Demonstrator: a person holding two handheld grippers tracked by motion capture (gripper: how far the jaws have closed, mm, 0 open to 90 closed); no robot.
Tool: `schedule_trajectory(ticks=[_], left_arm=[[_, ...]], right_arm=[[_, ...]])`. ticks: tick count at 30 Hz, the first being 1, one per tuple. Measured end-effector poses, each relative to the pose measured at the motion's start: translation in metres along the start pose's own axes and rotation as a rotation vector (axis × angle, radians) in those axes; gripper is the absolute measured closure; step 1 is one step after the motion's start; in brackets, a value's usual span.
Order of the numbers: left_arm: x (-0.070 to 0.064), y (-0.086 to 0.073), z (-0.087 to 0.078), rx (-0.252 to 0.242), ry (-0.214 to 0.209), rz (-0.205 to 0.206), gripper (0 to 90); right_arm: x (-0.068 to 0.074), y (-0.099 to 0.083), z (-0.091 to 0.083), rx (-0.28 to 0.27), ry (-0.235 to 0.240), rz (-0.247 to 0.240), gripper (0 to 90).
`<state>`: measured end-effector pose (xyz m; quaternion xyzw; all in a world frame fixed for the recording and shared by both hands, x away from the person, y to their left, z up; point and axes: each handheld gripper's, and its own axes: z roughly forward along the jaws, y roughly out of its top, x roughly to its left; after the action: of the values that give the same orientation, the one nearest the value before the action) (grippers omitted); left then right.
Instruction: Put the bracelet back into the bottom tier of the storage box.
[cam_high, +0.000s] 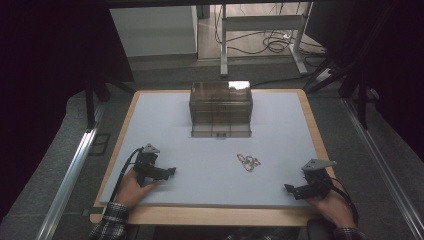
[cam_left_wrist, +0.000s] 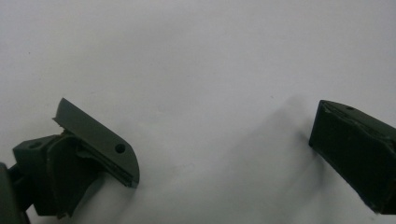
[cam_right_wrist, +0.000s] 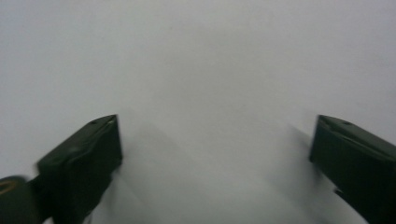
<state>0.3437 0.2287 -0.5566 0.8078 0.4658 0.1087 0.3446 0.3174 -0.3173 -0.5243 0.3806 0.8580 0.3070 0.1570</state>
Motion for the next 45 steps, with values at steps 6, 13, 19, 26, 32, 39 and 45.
schedule_trajectory(ticks=[6,13,19,26,32,39,45], left_arm=[[0.000,0.000,0.000,0.000,0.000,0.000,0.0],[0.000,0.000,0.000,0.000,0.000,0.001,0.0],[0.000,0.000,0.000,0.000,0.000,0.000,0.0],[0.000,0.000,0.000,0.000,0.000,0.000,0.0],[0.001,0.000,0.000,0.005,0.000,0.006,0.0],[0.001,0.000,0.000,0.005,0.000,0.005,0.0],[0.000,0.000,0.000,0.005,0.000,0.005,0.0]], right_arm=[[0.002,0.000,0.002,0.001,-0.002,-0.006,0.0],[0.002,0.000,0.001,0.006,-0.002,-0.005,0.0],[0.002,0.002,0.001,0.016,-0.004,-0.004,0.0],[0.003,0.005,0.001,0.037,-0.013,0.003,0.0],[0.007,0.009,0.000,0.063,-0.009,0.017,3.1],[0.008,0.016,-0.002,0.087,-0.022,0.018,6.3],[0.012,0.023,-0.001,0.116,-0.026,0.006,9.1]])
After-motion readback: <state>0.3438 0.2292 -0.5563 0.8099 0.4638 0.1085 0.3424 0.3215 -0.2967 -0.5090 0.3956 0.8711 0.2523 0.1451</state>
